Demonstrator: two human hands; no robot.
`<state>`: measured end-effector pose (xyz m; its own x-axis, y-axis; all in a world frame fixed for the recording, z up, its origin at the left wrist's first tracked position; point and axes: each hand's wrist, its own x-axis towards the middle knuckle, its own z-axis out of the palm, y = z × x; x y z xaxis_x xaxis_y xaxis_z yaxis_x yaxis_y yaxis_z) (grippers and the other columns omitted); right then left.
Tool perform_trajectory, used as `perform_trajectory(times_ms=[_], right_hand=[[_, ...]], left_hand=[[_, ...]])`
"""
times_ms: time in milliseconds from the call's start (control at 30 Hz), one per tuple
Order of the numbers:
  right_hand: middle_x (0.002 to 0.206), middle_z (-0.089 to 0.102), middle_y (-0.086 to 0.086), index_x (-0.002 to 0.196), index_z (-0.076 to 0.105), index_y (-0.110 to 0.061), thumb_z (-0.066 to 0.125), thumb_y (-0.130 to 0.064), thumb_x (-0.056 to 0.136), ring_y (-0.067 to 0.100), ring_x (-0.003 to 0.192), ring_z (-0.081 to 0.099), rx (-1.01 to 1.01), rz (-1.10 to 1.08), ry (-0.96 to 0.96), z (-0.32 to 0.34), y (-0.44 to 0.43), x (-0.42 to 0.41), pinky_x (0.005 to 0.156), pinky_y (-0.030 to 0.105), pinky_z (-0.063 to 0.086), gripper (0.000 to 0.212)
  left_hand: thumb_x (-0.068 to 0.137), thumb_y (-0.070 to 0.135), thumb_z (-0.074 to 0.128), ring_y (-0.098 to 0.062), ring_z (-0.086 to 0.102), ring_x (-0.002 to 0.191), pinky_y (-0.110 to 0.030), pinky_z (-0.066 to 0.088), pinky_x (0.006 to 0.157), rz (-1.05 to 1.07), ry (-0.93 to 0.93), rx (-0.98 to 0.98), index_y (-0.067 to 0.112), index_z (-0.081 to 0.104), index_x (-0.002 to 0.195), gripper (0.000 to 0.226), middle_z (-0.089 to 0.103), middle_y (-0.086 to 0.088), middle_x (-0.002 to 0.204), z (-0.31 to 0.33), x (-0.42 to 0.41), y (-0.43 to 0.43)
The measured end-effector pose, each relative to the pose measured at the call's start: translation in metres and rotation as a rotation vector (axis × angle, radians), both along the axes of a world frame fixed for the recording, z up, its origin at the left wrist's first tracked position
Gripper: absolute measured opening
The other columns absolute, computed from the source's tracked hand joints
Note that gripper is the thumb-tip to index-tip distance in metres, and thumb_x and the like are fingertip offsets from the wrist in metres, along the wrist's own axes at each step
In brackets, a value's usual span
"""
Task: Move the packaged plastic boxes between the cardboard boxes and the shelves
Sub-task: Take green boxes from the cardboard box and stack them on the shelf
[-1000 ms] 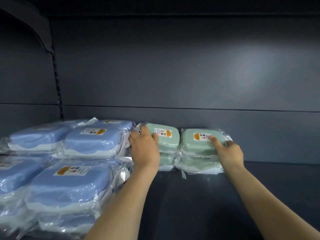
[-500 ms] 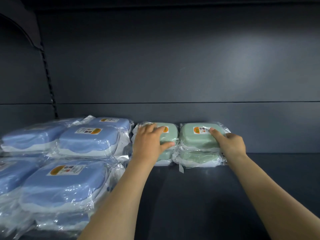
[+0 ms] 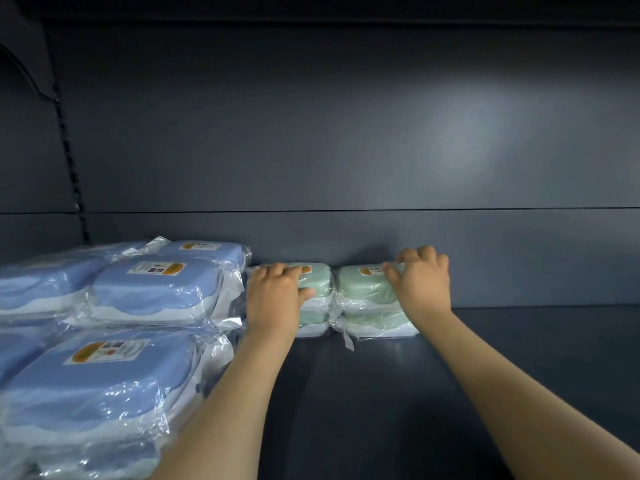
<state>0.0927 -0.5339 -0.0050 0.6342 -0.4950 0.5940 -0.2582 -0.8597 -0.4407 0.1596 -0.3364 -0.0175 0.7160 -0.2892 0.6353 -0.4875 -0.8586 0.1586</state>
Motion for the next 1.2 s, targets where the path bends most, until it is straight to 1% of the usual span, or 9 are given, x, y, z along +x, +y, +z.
perform_trajectory(times_ms=[67,167,267,567,667,800,933,1067,1200], right_hand=[[0.112,0.055,0.008,0.104,0.068,-0.010,0.055,-0.043,0.091,0.029,0.112,0.039,0.066,0.183,0.024,0.002,-0.004,-0.004,0.086,0.024,0.030,0.037],[0.125,0.051,0.002,0.121,0.064,-0.016,0.068,-0.049,0.080,0.022,0.124,0.033,0.107,0.349,0.156,0.005,-0.012,-0.016,0.093,0.017,0.023,0.053],[0.134,0.046,0.001,0.134,0.053,-0.019,0.071,-0.051,0.076,0.022,0.128,0.031,-0.004,0.306,0.208,-0.001,-0.013,-0.016,0.099,0.020,0.025,0.069],[0.136,0.044,0.003,0.136,0.049,-0.016,0.068,-0.053,0.078,0.023,0.128,0.030,-0.010,0.231,0.172,-0.005,-0.010,-0.005,0.099,0.025,0.032,0.071],[0.137,0.044,0.004,0.137,0.047,-0.016,0.064,-0.053,0.081,0.024,0.128,0.031,-0.055,0.223,0.213,-0.004,-0.009,-0.007,0.100,0.029,0.035,0.070],[0.142,0.041,0.007,0.140,0.042,-0.013,0.052,-0.057,0.088,0.027,0.131,0.034,-0.237,0.141,0.376,0.003,-0.002,-0.010,0.104,0.034,0.033,0.068],[0.148,0.036,0.009,0.142,0.035,-0.010,0.053,-0.057,0.088,0.028,0.136,0.032,-0.190,0.126,0.376,0.014,0.002,-0.022,0.111,0.036,0.026,0.074],[0.141,0.045,0.009,0.137,0.044,-0.010,0.058,-0.049,0.088,0.028,0.129,0.041,-0.049,0.183,0.327,0.024,0.002,-0.055,0.103,0.036,0.037,0.064],[0.131,0.054,0.006,0.130,0.051,-0.012,0.057,-0.045,0.090,0.025,0.119,0.050,-0.083,0.159,0.359,0.033,0.004,-0.101,0.093,0.034,0.044,0.053]], left_hand=[[0.090,0.043,0.053,-0.016,0.041,0.128,-0.024,0.020,0.110,-0.010,-0.010,-0.026,0.031,0.048,0.136,0.047,0.053,0.004,0.133,-0.002,-0.001,-0.001],[0.090,0.042,0.054,-0.019,0.041,0.129,-0.026,0.019,0.111,-0.002,-0.010,-0.072,0.026,0.050,0.135,0.047,0.054,0.001,0.133,-0.007,0.000,-0.002],[0.089,0.038,0.058,-0.025,0.043,0.127,-0.030,0.021,0.111,0.005,0.003,-0.133,0.017,0.054,0.133,0.048,0.056,-0.006,0.131,-0.012,-0.001,-0.003],[0.091,0.042,0.053,-0.021,0.036,0.130,-0.027,0.024,0.107,0.032,0.082,-0.143,0.028,0.049,0.135,0.046,0.050,0.002,0.136,-0.010,0.000,-0.003],[0.091,0.042,0.054,-0.021,0.040,0.128,-0.028,0.025,0.108,0.054,0.086,-0.089,0.026,0.050,0.133,0.044,0.052,0.000,0.134,-0.006,0.000,-0.005],[0.093,0.041,0.052,-0.024,0.045,0.125,-0.032,0.029,0.107,0.142,0.103,0.056,0.021,0.051,0.129,0.042,0.055,-0.005,0.130,0.002,-0.008,-0.011],[0.095,0.029,0.054,-0.028,0.046,0.123,-0.036,0.033,0.107,0.189,0.131,0.098,0.011,0.050,0.127,0.037,0.052,-0.012,0.129,0.022,-0.025,-0.019],[0.093,0.015,0.055,-0.031,0.051,0.117,-0.036,0.043,0.092,0.067,0.171,0.117,0.007,0.052,0.121,0.030,0.053,-0.013,0.125,0.053,-0.053,-0.014],[0.094,0.018,0.052,-0.030,0.055,0.108,-0.034,0.042,0.078,-0.008,0.168,0.206,0.007,0.054,0.116,0.025,0.058,-0.012,0.120,0.073,-0.085,0.003]])
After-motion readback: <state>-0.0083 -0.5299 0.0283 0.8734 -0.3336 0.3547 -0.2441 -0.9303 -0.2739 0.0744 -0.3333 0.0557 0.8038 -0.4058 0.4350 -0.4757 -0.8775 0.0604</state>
